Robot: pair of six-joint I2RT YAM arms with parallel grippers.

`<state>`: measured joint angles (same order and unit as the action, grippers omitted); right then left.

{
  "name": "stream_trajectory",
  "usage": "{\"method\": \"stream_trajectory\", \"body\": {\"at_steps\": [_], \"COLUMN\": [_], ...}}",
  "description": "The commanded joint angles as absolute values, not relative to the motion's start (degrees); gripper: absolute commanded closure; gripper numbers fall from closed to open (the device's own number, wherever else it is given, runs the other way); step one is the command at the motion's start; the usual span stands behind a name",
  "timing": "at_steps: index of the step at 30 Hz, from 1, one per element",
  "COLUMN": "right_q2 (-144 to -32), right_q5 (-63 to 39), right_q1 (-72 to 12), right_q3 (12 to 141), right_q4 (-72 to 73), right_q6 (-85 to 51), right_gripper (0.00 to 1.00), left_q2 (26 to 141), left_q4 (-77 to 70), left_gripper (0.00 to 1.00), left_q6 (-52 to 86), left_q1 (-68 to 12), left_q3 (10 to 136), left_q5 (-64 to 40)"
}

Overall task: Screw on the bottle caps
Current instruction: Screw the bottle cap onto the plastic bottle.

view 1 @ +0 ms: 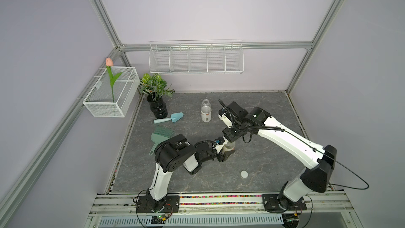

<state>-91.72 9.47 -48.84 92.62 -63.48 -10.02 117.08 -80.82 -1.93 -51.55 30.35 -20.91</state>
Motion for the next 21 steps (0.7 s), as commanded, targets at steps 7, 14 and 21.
{"method": "stream_trajectory", "body": {"at_steps": [7,14,21], "right_q2": [-87.26,-85.64,-84.66], "right_q5": [10.45,9.96,7.61], "right_q1": [-47.68,-47.23,-45.83], "right_q3": [88.72,86.45,85.33], "right_q4": [-62.17,-60.83,-59.05], "right_q6": [-10.72,-10.89,-11.46], "right_gripper": [0.50,0.53,0.55], "left_q2": [118.63,118.67,118.83], "left_q4": [-75.77,-75.76,-75.76], "left_gripper": [0.33,0.33,0.33], "left_q6": [-2.12,-2.06,-2.02], "left_q1": [-51.94,-51.91,-52.02], "left_q3": [29.76,29.81,29.96], "left_q5": [-21.65,-21.60,-21.71]}}
